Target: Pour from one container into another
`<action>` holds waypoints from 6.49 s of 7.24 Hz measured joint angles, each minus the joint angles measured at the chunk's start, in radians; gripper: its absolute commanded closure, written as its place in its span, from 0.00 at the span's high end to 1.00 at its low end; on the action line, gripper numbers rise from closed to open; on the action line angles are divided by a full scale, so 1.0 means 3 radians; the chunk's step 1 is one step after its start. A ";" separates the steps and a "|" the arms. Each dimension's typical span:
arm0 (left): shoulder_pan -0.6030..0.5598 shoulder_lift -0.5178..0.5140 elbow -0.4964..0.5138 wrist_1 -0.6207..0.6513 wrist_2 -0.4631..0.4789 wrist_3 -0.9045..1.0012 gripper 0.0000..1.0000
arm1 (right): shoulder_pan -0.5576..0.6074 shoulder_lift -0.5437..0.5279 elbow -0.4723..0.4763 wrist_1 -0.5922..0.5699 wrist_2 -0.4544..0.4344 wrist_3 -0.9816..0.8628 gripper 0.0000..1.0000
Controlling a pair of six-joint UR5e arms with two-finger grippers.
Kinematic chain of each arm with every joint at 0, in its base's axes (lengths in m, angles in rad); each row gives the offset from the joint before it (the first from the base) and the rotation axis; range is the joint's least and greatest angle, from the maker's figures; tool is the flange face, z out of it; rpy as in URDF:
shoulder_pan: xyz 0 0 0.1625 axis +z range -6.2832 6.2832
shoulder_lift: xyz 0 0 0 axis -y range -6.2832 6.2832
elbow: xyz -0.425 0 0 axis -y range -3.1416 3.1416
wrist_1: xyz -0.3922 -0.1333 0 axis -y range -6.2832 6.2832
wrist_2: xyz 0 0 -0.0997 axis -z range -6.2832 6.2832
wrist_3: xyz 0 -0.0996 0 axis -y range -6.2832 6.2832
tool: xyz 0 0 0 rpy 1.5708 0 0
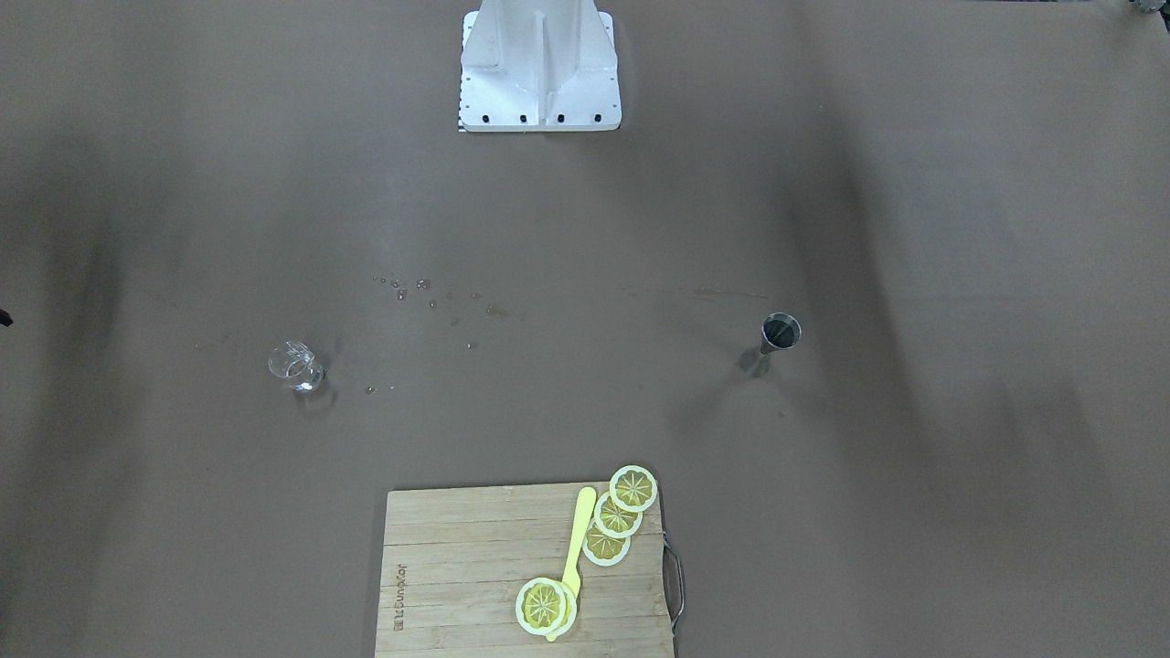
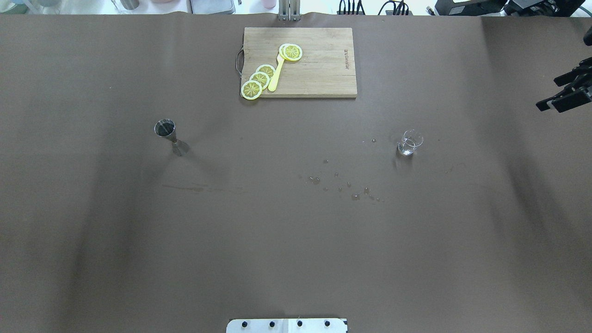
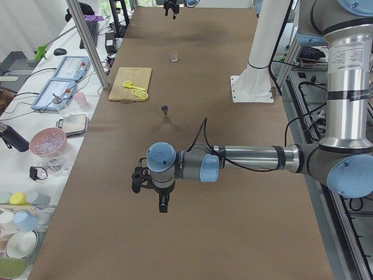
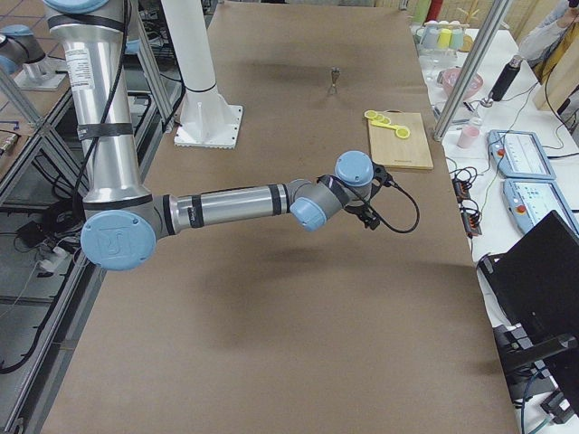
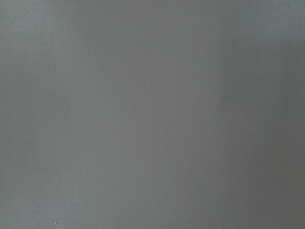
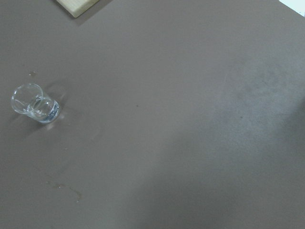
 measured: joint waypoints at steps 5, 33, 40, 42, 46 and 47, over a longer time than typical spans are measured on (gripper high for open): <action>0.0008 0.0029 -0.0070 0.0006 -0.0003 -0.0001 0.99 | -0.0501 -0.0016 -0.0371 0.1356 -0.0044 0.0350 0.99; 0.2774 -0.1729 -0.1565 0.0886 0.1250 -0.4083 0.98 | -0.1182 0.0604 -0.1664 0.3512 -0.0429 -0.0031 0.99; 0.3672 -0.1184 -0.1965 0.0537 0.3187 -0.4636 0.98 | -0.1264 0.0859 -0.1985 0.3512 -0.0229 -0.0083 0.99; 0.3804 -0.1131 -0.1961 0.0539 0.3599 -0.4534 0.97 | -0.1270 0.0942 -0.2078 0.3509 -0.0193 -0.0067 0.99; 0.4063 -0.1137 -0.1833 0.0544 0.4034 -0.4724 0.94 | -0.1299 0.0973 -0.2097 0.3497 -0.0059 -0.0049 0.98; 0.4112 -0.1136 -0.1805 0.0539 0.4128 -0.4914 0.94 | -0.1312 0.0980 -0.2097 0.3494 -0.0050 -0.0043 0.98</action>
